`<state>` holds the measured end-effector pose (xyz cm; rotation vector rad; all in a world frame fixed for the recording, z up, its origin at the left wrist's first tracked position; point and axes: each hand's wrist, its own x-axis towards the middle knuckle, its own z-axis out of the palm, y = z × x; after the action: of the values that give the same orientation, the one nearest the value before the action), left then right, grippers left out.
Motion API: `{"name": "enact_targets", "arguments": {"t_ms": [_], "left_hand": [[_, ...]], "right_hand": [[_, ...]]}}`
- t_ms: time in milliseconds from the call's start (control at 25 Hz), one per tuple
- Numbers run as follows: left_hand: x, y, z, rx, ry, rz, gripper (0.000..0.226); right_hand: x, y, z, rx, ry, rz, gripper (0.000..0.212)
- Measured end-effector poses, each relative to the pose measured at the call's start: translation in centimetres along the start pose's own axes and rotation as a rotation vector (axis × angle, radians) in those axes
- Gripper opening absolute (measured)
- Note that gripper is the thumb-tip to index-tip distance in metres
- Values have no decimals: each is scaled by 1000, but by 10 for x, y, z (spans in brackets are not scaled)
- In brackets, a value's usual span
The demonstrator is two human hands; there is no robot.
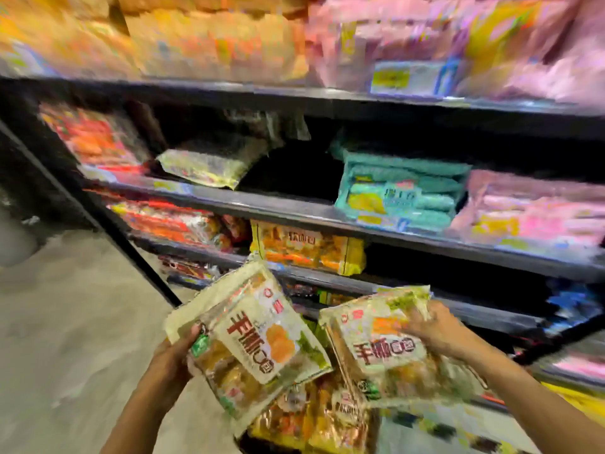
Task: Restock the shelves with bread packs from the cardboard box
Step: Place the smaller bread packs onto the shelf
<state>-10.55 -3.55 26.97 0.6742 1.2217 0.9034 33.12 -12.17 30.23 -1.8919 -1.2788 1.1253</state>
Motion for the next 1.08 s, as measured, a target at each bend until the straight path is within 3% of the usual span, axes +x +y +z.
{"name": "enact_targets", "arguments": {"t_ms": [80,280,440,520,640,720,760,840,1080], "left_hand": [[-32,43,10,-85,6,26,48],[-77,104,39,-263,-73,147,56],[-93,122,45,-463,-125,203,36],[-88,117,34,-552,-91,182,27],[-71,121,9,-613,-77,152,27],[-50,134,-13,-622,-89,162,52],[-37,141,-26,-622,-107,157,52],[-10,151,-54,-655,-125,130,25],[54,165,-111,-750,-117,-9,36]], "right_hand": [[-24,-52,-37,76,39,-98,18],[-43,-139,-85,313,130,-231,14],[-32,-180,-86,462,143,-260,69],[-23,-193,-65,526,138,-244,79],[-4,-212,-29,562,184,-166,60],[10,-232,-2,556,223,-124,37],[20,-242,13,569,243,-98,36],[41,-260,43,640,286,-49,38],[92,-316,126,747,388,-45,41]]}}
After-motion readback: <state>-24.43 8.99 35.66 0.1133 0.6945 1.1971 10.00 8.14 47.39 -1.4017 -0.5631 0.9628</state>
